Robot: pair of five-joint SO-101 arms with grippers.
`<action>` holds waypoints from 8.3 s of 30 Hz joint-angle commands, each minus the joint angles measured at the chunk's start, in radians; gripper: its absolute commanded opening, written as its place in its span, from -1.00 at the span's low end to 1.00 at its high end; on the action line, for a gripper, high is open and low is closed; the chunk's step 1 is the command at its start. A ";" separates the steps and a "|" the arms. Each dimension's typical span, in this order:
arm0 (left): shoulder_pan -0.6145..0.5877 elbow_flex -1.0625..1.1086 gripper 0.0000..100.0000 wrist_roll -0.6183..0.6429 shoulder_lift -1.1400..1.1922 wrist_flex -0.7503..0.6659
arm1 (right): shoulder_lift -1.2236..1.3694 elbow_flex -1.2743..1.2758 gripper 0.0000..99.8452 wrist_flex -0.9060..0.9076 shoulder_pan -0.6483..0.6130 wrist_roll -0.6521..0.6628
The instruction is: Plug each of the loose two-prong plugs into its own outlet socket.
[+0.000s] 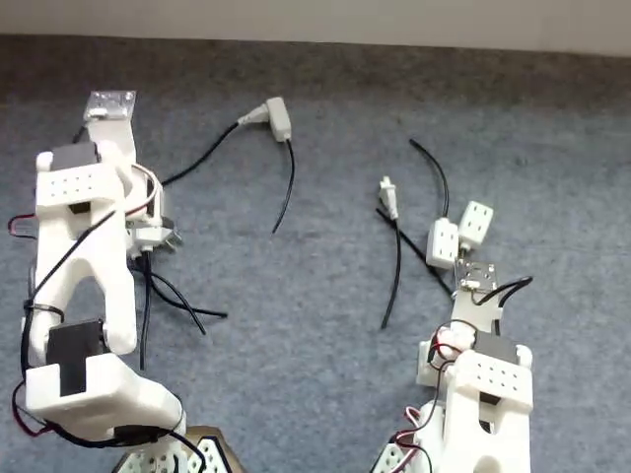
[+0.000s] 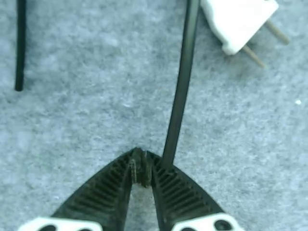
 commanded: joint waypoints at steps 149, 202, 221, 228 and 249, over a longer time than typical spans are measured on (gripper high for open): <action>0.826 -1.756 -0.69 0.298 1.330 0.095 | -0.004 0.002 -0.98 -0.021 -0.012 0.011; 0.677 -1.762 -0.78 -0.414 1.313 0.486 | -0.004 0.002 -0.98 -0.021 -0.012 0.011; 0.638 -1.805 -0.99 -0.413 1.046 0.497 | -0.004 0.002 -0.98 -0.021 -0.012 0.011; 0.489 -1.804 -0.99 -0.411 0.765 0.502 | -0.004 0.002 -0.98 -0.021 -0.012 0.011; -0.397 -1.520 -0.99 -0.338 0.441 0.496 | -0.004 -0.213 -0.98 0.028 -0.504 0.009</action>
